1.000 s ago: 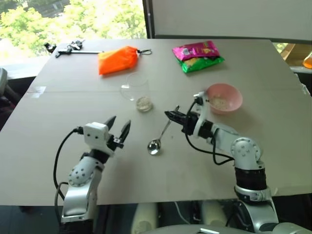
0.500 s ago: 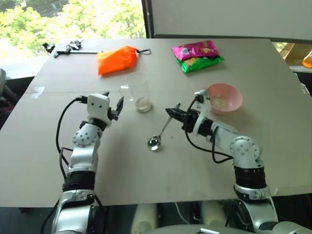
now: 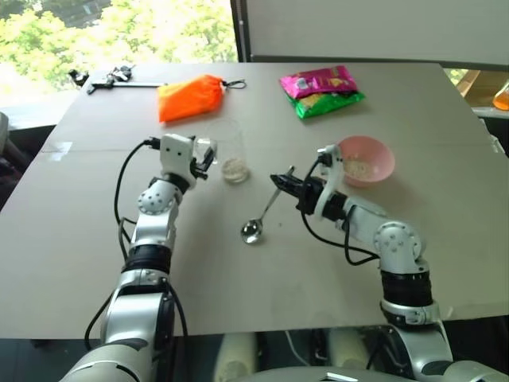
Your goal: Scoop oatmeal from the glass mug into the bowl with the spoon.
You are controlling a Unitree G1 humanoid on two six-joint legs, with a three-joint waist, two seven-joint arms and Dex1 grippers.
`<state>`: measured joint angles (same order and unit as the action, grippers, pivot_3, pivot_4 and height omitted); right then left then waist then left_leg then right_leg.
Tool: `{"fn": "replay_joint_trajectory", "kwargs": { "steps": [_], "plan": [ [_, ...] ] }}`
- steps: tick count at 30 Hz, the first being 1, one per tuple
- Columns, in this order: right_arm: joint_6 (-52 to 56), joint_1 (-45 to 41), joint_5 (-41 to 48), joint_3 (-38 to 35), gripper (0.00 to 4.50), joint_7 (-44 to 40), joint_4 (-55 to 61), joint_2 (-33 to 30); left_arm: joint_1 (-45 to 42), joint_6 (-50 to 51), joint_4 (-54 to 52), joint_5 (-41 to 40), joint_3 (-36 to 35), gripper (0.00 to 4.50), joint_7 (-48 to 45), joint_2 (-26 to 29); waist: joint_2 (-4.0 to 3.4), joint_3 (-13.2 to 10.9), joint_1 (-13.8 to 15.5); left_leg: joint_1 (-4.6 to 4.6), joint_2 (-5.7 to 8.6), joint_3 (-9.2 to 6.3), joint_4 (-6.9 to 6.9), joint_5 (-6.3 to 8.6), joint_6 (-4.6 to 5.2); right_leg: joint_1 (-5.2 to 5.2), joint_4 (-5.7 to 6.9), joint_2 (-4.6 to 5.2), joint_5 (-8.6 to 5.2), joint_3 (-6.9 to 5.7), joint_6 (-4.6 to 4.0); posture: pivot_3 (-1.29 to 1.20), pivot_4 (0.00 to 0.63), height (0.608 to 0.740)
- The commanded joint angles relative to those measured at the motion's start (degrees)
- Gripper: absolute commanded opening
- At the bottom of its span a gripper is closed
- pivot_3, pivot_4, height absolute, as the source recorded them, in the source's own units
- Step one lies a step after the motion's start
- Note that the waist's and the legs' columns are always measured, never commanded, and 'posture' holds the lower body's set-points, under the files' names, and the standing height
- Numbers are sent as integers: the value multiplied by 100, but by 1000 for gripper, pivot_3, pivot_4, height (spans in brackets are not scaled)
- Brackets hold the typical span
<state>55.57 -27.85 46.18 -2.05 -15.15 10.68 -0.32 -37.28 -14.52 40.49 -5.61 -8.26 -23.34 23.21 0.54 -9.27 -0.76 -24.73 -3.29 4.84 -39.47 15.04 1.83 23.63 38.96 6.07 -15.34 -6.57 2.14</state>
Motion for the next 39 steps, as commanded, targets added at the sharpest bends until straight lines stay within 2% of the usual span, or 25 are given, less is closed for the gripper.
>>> {"fn": "replay_joint_trajectory", "kwargs": {
  "steps": [1,2,3,8,17,21,25,30,34,39],
  "plan": [
    [-112,-62,-1,-11,0,-14,175,-19,-200,-209,118,41,-3,1098,26,19,1,1,-1,1,0,0,0,0,0,0,0,0,0,0,0,0,150,696],
    [-118,-59,-8,-7,0,-17,179,-21,-214,-235,154,41,-3,392,22,17,4,2,-1,0,0,-1,0,0,0,0,1,0,0,0,0,0,150,696],
    [-134,-67,-24,-3,0,-15,188,-23,-231,-255,191,38,1,57,19,17,10,8,0,2,0,-1,0,0,0,-1,1,0,0,0,0,0,150,696],
    [-226,-329,-52,-76,0,-2,211,-86,-258,-292,254,64,49,57,-32,28,7,10,-31,10,-1,8,0,-1,-1,0,10,-1,0,10,0,0,150,696],
    [-1047,-2423,-576,-658,0,59,-530,-706,-40,40,-420,-21,271,57,-403,-158,6,9,6,4,-1,8,-2,-2,-2,4,6,0,0,8,1,0,150,696],
    [-1210,-3002,-601,-676,0,-69,-742,-762,-2,144,-619,31,365,57,-479,-232,6,9,12,0,1,13,1,-2,-2,3,-2,3,0,8,1,0,150,696],
    [-1357,-3023,-790,-341,0,-248,-794,-645,28,73,-749,135,542,57,-613,-202,6,10,12,1,2,14,-1,-2,-2,3,0,4,0,8,1,0,150,696],
    [-1843,-2792,-1590,346,0,-512,-1075,-730,52,-92,-849,123,666,57,-867,-175,6,10,12,1,2,14,-1,-2,-2,3,1,4,0,8,1,0,150,696],
    [-2467,-2594,-2568,1251,0,-905,-1263,-1023,75,-20,-1133,174,800,57,-1051,-152,6,10,18,-1,3,14,-3,-2,-2,4,1,5,1,8,2,0,150,696],
    [-2542,-2260,-2908,1710,0,-1075,-1378,-842,-21,221,-1341,170,895,57,-1120,-147,6,10,10,-1,2,14,-3,-2,-3,4,0,5,0,7,2,0,150,696]
  ]
}}
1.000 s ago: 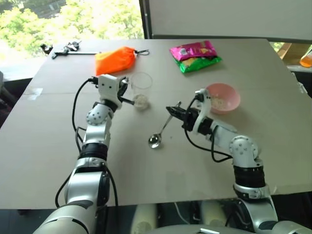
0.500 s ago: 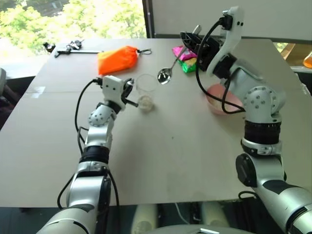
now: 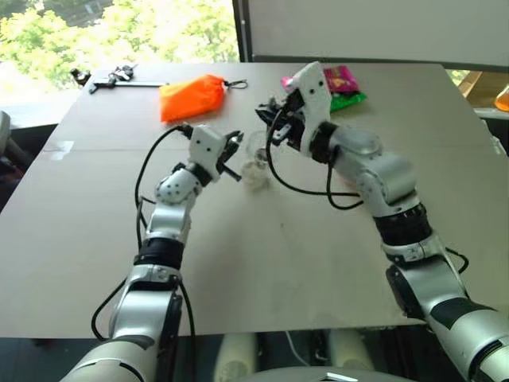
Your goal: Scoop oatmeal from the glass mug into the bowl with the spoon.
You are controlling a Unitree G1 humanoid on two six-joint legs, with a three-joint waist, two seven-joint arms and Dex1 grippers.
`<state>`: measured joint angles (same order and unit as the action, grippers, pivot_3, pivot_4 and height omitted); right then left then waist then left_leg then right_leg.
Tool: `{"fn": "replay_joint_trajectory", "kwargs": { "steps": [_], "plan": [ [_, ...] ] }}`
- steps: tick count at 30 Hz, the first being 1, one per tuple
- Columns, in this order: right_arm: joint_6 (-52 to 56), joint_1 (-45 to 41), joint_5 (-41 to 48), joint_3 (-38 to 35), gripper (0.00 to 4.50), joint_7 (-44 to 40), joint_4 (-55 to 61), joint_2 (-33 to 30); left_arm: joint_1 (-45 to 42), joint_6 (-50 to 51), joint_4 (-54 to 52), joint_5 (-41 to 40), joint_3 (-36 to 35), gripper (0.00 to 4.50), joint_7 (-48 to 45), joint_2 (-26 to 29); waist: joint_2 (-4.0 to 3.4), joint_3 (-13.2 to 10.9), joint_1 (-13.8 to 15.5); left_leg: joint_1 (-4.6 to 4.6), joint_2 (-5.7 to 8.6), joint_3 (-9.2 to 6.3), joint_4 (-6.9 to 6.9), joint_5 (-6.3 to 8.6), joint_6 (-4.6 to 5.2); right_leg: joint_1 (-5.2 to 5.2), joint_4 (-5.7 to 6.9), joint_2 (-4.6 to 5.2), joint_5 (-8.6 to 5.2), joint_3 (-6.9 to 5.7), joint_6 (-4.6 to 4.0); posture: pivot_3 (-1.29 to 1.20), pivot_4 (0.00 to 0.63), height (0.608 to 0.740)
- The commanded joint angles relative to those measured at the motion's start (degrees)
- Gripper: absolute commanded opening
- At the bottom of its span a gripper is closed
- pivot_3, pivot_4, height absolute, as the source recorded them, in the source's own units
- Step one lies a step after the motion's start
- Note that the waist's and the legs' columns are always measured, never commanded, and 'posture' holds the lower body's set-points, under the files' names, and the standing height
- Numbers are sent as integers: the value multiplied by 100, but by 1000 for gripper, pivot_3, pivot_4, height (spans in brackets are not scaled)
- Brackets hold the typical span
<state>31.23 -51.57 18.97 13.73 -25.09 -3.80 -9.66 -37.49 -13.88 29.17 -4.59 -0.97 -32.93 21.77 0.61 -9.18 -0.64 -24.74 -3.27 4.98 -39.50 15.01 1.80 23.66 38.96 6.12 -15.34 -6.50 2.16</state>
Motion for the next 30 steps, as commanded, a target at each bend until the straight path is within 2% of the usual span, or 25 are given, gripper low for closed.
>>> {"fn": "replay_joint_trajectory", "kwargs": {
  "steps": [1,7,14,20,30],
  "plan": [
    [-51,181,-224,187,0,-102,77,137,-17,185,-242,78,190,57,-177,3,0,0,-3,1,0,0,0,0,0,0,1,0,0,0,0,0,150,696],
    [706,491,-17,15,0,17,293,469,-10,275,-354,93,225,57,-196,27,0,1,-7,3,-1,-3,-4,-1,-2,-2,3,-1,0,0,0,0,150,696],
    [1989,405,813,-1410,0,869,436,1156,30,193,-249,152,267,57,-195,14,2,2,-7,5,-1,-3,-4,-1,-2,-5,5,-1,0,0,0,0,150,696],
    [2742,65,1528,-2553,0,1453,552,1248,95,119,-79,33,166,57,-94,-113,1,2,-6,4,-1,-3,-3,-1,-2,-3,5,-2,0,0,0,0,150,696],
    [3622,-303,2487,-3806,0,2477,700,1151,264,-21,136,-231,-121,57,184,-628,1,2,23,1,1,-4,-3,-1,-2,-4,3,1,0,0,0,0,150,696]
  ]
}}
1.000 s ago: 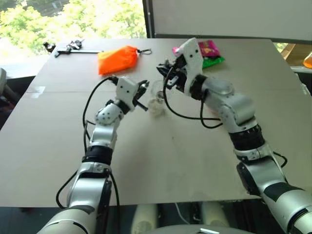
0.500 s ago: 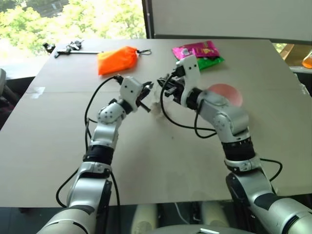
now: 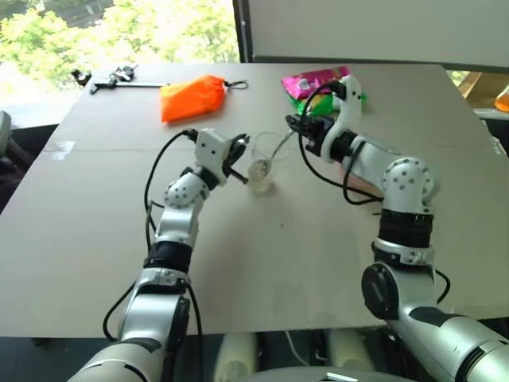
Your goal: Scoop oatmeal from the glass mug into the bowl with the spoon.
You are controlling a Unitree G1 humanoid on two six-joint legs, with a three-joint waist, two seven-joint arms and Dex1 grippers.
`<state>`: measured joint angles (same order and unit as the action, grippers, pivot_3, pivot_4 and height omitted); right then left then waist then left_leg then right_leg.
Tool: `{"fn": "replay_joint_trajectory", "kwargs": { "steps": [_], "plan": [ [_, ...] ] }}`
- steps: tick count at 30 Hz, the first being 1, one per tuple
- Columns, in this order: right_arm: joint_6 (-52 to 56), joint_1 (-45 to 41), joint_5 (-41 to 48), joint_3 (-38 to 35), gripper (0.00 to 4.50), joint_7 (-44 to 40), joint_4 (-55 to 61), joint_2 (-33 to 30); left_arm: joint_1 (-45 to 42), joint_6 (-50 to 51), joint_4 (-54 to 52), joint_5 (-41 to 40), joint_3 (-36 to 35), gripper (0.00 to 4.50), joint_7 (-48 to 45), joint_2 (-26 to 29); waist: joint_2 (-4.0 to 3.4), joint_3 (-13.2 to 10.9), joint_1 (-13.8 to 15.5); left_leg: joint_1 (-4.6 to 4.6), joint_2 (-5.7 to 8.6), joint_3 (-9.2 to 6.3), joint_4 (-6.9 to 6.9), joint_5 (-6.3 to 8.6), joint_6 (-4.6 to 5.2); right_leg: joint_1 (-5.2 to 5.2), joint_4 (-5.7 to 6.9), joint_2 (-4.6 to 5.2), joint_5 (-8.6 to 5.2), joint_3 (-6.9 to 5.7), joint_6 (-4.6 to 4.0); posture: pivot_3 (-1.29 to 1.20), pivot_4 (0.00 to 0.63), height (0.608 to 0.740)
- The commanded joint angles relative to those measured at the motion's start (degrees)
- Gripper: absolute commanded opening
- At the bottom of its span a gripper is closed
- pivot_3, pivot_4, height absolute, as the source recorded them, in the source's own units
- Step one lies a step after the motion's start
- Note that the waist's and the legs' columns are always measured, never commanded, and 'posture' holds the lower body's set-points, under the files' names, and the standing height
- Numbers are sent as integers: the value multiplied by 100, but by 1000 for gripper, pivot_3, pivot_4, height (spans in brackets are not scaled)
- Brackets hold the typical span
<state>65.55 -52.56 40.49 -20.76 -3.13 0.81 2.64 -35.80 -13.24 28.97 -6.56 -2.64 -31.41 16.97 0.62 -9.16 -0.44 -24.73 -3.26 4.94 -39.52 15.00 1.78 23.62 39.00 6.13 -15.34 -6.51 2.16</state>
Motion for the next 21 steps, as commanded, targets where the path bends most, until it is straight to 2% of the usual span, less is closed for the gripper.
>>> {"fn": "replay_joint_trajectory", "kwargs": {
  "steps": [1,11,21],
  "plan": [
    [251,-247,437,-473,0,383,229,-100,103,-117,193,-27,34,57,66,-188,0,0,8,0,1,0,0,0,0,0,1,1,0,0,0,0,150,696],
    [474,-525,1150,-1259,0,1250,7,-451,-18,-691,661,-113,-115,57,452,-774,0,0,48,0,1,-1,0,0,1,-1,2,1,0,-1,0,0,150,696],
    [441,-635,1673,-1541,0,1788,-175,-878,-263,-1227,1209,-452,-373,57,490,-1212,0,0,91,-2,2,1,2,0,2,1,-1,0,0,-1,0,0,150,696]
  ]
}}
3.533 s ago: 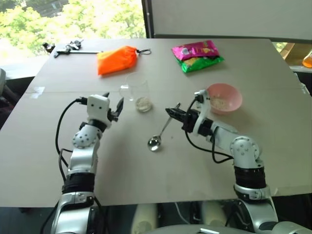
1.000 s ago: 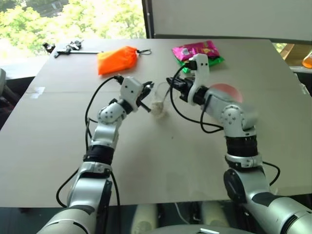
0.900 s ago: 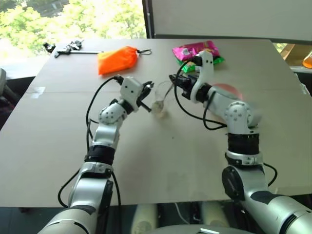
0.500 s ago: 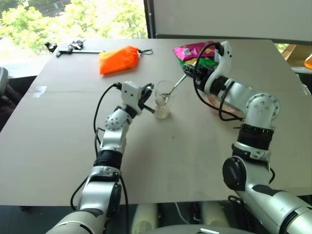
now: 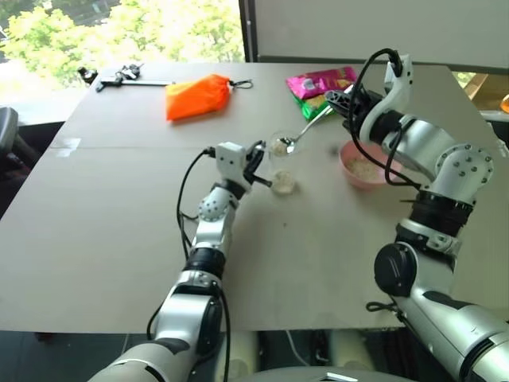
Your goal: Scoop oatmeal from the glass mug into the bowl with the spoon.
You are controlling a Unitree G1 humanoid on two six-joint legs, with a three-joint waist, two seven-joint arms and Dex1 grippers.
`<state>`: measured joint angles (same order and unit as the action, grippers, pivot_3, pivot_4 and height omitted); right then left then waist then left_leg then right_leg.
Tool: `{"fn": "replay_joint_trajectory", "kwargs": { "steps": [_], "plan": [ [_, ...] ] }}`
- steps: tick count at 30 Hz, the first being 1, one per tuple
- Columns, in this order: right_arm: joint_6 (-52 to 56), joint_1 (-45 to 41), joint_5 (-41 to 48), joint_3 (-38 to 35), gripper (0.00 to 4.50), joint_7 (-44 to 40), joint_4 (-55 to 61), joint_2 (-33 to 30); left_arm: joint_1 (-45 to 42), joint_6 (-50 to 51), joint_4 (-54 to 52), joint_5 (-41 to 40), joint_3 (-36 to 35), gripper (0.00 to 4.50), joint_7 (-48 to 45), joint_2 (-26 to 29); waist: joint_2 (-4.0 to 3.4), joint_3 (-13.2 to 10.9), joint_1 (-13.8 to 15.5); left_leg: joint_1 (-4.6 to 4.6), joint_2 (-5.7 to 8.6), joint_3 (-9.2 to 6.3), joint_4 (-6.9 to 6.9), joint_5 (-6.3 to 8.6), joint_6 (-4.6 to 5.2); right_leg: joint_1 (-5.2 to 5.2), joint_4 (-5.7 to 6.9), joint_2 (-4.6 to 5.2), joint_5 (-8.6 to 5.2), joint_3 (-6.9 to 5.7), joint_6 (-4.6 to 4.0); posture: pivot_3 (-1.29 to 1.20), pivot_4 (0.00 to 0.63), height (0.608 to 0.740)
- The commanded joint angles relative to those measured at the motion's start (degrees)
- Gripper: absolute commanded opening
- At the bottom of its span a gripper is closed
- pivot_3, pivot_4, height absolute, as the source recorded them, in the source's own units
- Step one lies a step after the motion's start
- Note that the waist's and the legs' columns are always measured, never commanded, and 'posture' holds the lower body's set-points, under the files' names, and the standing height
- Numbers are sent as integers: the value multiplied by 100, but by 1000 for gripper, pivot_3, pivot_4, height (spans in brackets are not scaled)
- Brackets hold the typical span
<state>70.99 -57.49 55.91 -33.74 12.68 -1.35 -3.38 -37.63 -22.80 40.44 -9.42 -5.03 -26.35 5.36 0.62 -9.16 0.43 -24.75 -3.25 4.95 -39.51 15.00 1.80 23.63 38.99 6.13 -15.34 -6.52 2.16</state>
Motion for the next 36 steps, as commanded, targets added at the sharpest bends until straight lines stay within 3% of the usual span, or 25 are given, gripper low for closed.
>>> {"fn": "replay_joint_trajectory", "kwargs": {
  "steps": [1,18,30,36],
  "plan": [
    [-113,-145,210,-271,0,249,20,-322,-94,-307,100,-199,-164,57,-15,-76,0,0,4,0,0,0,0,0,0,0,0,0,0,0,0,0,150,696],
    [-436,393,1297,-178,0,724,12,-374,-278,-630,208,-233,-204,57,-93,-227,0,0,-17,-1,-1,2,5,0,0,3,-3,-1,0,1,0,0,150,696],
    [-1119,801,2970,-103,0,2312,253,-124,-449,-1136,547,163,-117,57,80,-103,0,-1,-33,-6,-2,3,6,0,0,6,-6,-2,0,1,0,0,150,696],
    [-1609,1085,3525,115,0,2497,351,-186,-455,-1158,601,117,-152,57,12,-97,0,-1,-65,-6,-2,3,6,0,0,7,-4,-2,0,2,0,0,150,696]
  ]
}}
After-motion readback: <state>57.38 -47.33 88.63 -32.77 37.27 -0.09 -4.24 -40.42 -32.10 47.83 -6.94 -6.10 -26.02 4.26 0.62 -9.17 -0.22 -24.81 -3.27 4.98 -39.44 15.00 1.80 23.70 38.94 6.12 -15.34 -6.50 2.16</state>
